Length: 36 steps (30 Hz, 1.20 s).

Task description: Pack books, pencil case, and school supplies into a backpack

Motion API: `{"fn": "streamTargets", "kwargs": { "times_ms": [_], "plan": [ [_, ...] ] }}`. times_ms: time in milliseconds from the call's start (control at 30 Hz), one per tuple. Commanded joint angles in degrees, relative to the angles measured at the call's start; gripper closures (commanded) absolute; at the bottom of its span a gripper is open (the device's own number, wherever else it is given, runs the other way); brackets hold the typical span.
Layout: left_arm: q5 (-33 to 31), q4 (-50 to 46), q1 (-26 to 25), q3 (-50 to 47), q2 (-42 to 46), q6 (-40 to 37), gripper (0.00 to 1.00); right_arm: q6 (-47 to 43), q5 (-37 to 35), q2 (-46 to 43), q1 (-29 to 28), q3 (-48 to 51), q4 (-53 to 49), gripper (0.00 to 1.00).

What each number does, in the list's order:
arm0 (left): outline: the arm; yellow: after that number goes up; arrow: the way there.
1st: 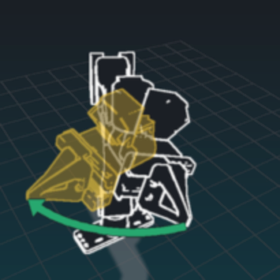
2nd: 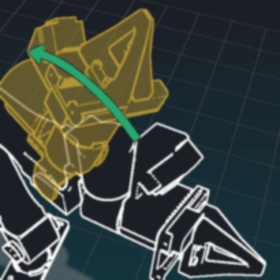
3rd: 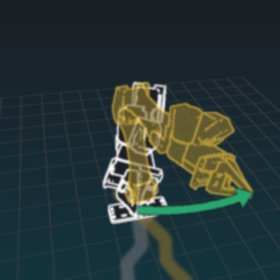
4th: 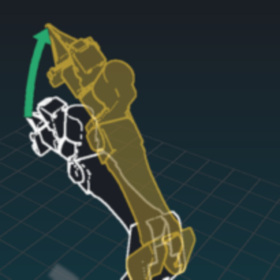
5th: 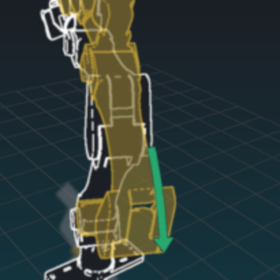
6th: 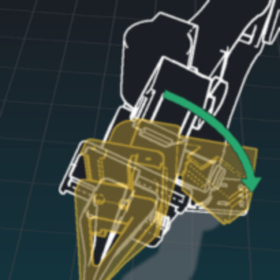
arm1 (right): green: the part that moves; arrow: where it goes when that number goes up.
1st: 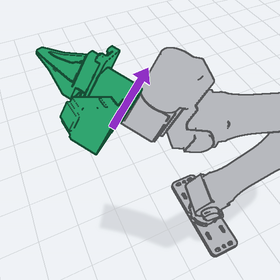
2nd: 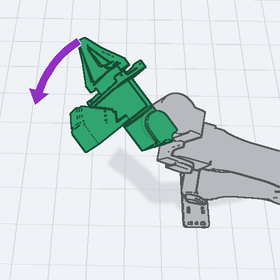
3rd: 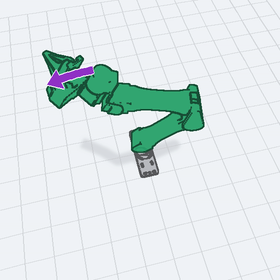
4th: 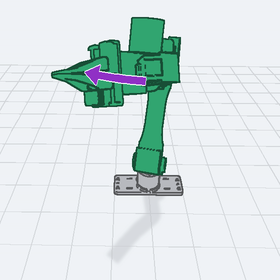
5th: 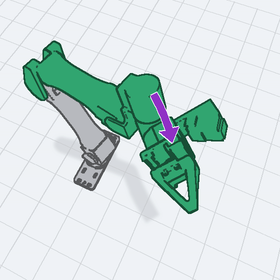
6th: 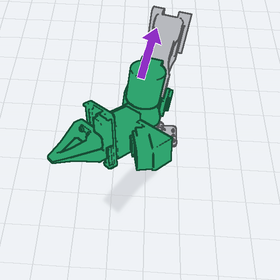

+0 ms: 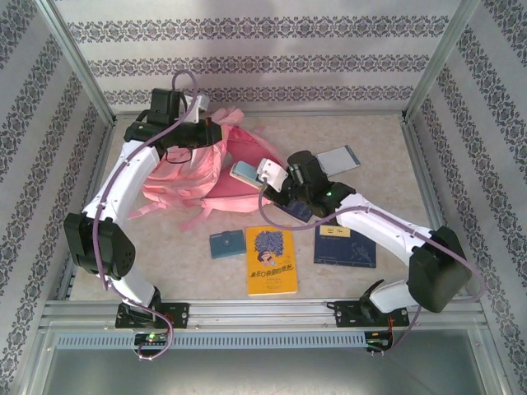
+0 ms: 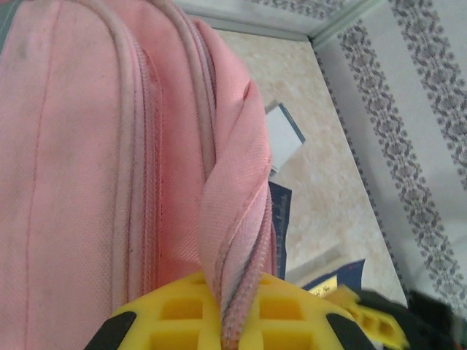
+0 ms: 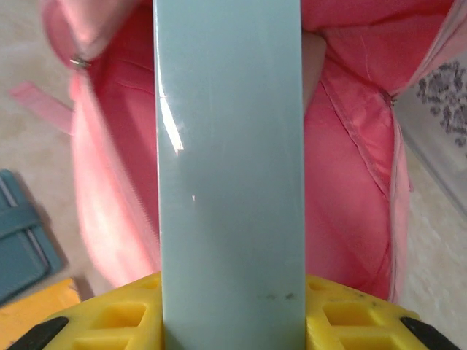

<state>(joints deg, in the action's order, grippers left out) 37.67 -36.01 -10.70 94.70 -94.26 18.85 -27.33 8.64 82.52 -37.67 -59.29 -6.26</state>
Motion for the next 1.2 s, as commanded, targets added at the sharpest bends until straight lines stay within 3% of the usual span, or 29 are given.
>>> {"fn": "streamTargets", "kwargs": {
  "times_ms": [0, 233, 400, 700, 900, 1167],
  "plan": [
    [5.8, 0.7, -1.0, 4.5, 1.3, -5.5, 1.0, -2.6, -3.3, 3.8, 0.4, -5.2, -2.5, 1.0],
    [9.9, 2.9, -1.1, 2.0, 2.3, -5.1, 1.0, -11.4, -10.3, 15.5, -2.1, -14.9, -9.8, 1.0],
    [10.9, 4.3, -1.1, 1.3, 2.2, -3.9, 1.0, -14.2, -7.8, 19.9, -4.3, -18.4, -9.9, 1.0],
    [11.8, 4.8, -1.2, 1.0, 2.5, -3.8, 1.0, -11.2, 0.6, 25.2, -7.0, -24.9, -10.1, 1.0],
    [12.5, 5.3, -1.8, 1.5, 2.1, -3.0, 1.0, -12.0, -2.7, 33.2, -9.9, -33.8, -14.7, 0.99],
    [13.3, 5.9, -3.8, 1.8, 1.4, -2.3, 1.0, -6.5, -9.5, 42.9, -11.5, -46.1, -16.2, 0.93]
  ]
}}
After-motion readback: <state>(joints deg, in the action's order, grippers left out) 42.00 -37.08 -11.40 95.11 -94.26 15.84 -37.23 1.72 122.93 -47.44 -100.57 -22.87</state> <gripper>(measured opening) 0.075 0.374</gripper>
